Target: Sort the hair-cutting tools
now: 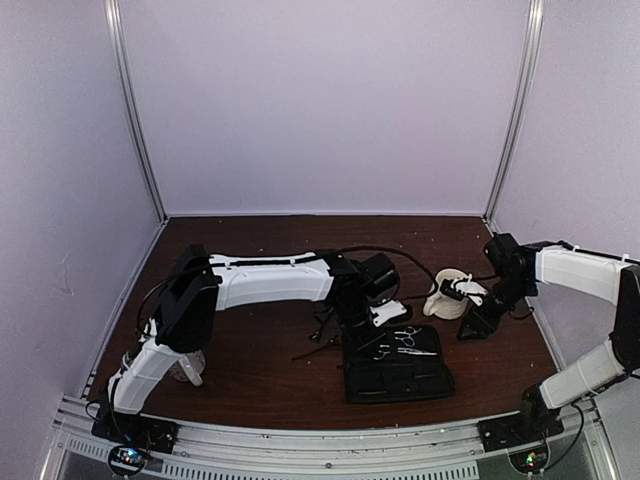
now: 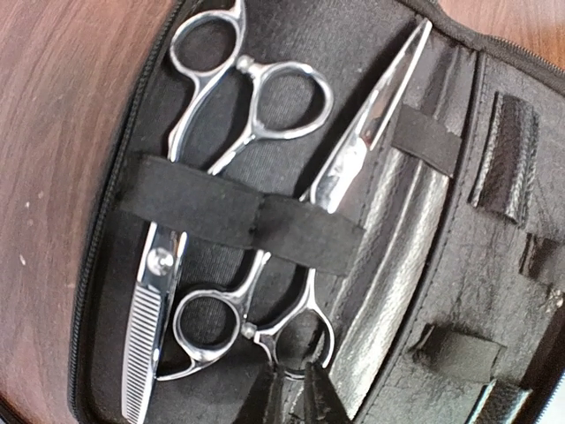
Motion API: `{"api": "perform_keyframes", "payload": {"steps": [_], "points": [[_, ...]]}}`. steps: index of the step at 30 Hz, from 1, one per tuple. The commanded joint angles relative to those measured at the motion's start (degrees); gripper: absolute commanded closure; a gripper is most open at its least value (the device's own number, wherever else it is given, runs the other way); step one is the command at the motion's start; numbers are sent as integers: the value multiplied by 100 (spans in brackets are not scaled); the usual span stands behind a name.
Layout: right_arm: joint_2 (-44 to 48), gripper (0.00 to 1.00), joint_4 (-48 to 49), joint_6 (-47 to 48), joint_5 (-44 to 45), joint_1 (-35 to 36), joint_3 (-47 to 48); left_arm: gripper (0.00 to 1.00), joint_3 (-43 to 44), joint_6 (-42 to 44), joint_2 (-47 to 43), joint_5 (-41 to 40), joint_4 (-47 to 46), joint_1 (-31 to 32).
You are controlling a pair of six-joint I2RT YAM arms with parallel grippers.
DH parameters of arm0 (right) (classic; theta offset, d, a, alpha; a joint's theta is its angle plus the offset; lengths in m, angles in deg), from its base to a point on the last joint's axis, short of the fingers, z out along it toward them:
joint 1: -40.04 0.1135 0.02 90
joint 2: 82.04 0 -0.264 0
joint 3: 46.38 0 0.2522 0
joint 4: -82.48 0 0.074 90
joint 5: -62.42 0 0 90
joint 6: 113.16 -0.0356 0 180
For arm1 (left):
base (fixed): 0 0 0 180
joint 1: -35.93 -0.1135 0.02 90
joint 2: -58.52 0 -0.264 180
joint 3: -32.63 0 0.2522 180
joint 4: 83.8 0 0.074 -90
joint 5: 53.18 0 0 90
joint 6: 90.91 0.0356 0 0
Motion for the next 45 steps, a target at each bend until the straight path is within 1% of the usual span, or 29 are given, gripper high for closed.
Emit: {"api": "perform_keyframes", "payload": {"steps": [1, 5, 7, 10, 12, 15, 21, 26, 31, 33, 35, 37, 39, 41, 43, 45], "points": [[-66, 49, -18, -96, -144, -87, 42, 90, 316, 86, 352, 92, 72, 28], [-60, 49, 28, -110, -116, -88, 22, 91, 438, 104, 397, 110, 153, 28], [-45, 49, 27, -110, -89, -88, 20, 90, 390, 99, 341, 57, 180, 28], [10, 49, 9, -100, -54, -96, 39, 77, 62, 39, -17, -226, 59, 28], [65, 49, -36, -93, -21, -104, 105, 70, -320, 48, -417, -375, -133, 28], [222, 49, -128, -87, 9, -142, 261, 66, -708, 136, -1052, -503, -237, 28], [644, 48, -226, -321, -3, -193, 824, 63, -1107, 95, -1772, -1219, -240, -93], [1074, 47, 11, -719, 27, -193, 1191, 63, -1444, -358, -1883, -1563, -20, -531], [1031, 46, -16, -832, -332, -193, 1173, 63, -1971, -354, -2125, -1642, 100, -669], [975, 46, 71, -878, -443, -185, 1058, 66, -2272, -253, -2240, -1660, 79, -702], [837, 46, 11, -861, -665, -164, 1006, 66, -2465, -173, -2310, -1578, 59, -792], [680, 48, -101, -678, -843, -70, 937, 66, -2637, -78, -2374, -1439, -52, -905], [644, 48, -329, -253, -1016, 107, 815, 67, -2726, 66, -2388, -1243, -156, -988], [777, 48, -455, 88, -1070, 273, 677, 66, -2768, 224, -2348, -1077, -201, -1048], [879, 48, -747, 539, -1114, 417, 608, 66, -2784, 369, -2295, -1023, -226, -1084], [904, 48, -1009, 798, -1082, 582, 591, 67, -2803, 432, -2260, -949, -279, -1130]]}}
